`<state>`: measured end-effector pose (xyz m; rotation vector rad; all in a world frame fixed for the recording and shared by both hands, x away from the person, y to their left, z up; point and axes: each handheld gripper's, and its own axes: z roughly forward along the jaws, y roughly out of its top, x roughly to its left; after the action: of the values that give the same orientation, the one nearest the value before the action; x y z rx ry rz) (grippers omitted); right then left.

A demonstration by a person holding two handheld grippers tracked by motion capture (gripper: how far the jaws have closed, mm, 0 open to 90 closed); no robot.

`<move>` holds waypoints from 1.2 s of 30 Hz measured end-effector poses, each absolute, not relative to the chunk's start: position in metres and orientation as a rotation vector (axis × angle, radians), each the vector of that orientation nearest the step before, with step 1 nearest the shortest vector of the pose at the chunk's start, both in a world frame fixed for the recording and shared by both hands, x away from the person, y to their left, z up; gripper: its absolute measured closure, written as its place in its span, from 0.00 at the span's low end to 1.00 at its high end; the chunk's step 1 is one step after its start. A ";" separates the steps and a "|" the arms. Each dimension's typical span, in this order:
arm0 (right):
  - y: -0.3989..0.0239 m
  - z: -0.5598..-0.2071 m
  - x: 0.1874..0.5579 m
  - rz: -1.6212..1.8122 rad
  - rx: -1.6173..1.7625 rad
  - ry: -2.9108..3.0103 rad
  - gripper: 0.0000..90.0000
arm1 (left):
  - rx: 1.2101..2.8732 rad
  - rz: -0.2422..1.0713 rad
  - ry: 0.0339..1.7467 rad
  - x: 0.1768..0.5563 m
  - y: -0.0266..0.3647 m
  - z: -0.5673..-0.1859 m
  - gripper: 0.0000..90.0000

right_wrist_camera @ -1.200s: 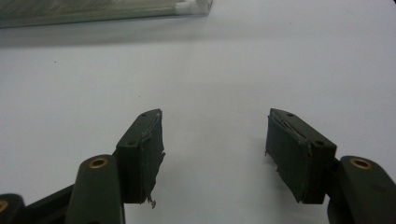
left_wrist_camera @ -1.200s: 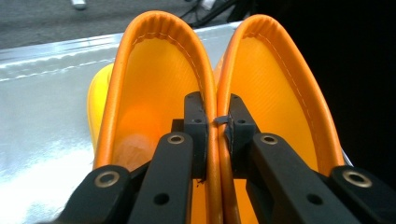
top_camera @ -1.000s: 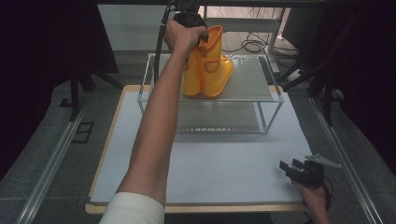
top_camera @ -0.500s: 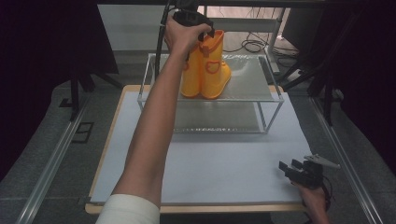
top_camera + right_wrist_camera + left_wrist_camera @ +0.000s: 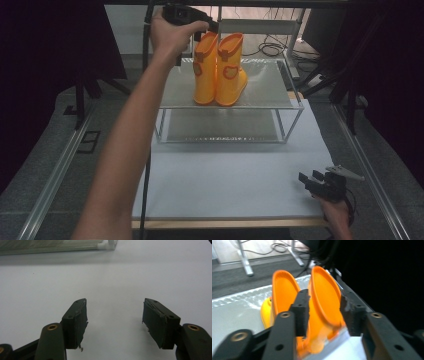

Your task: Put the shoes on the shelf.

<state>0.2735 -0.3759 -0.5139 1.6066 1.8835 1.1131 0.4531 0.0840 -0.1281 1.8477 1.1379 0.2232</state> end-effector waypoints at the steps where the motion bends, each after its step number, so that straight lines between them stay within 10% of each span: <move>1: -0.376 -0.514 0.273 1.113 1.607 1.883 0.40 | 1.851 0.219 1.129 0.449 0.087 -0.129 0.71; 12: -0.373 -0.513 0.274 1.108 1.610 1.879 0.40 | 1.999 0.162 1.070 0.416 0.121 -0.153 0.95; 36: -0.373 -0.515 0.274 1.097 1.602 1.893 0.40 | 2.126 0.120 1.231 0.450 0.121 -0.287 0.99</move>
<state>0.2742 -0.3726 -0.5151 1.6016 1.8928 1.0965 0.4504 0.1215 -0.2871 2.1261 1.2309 0.1197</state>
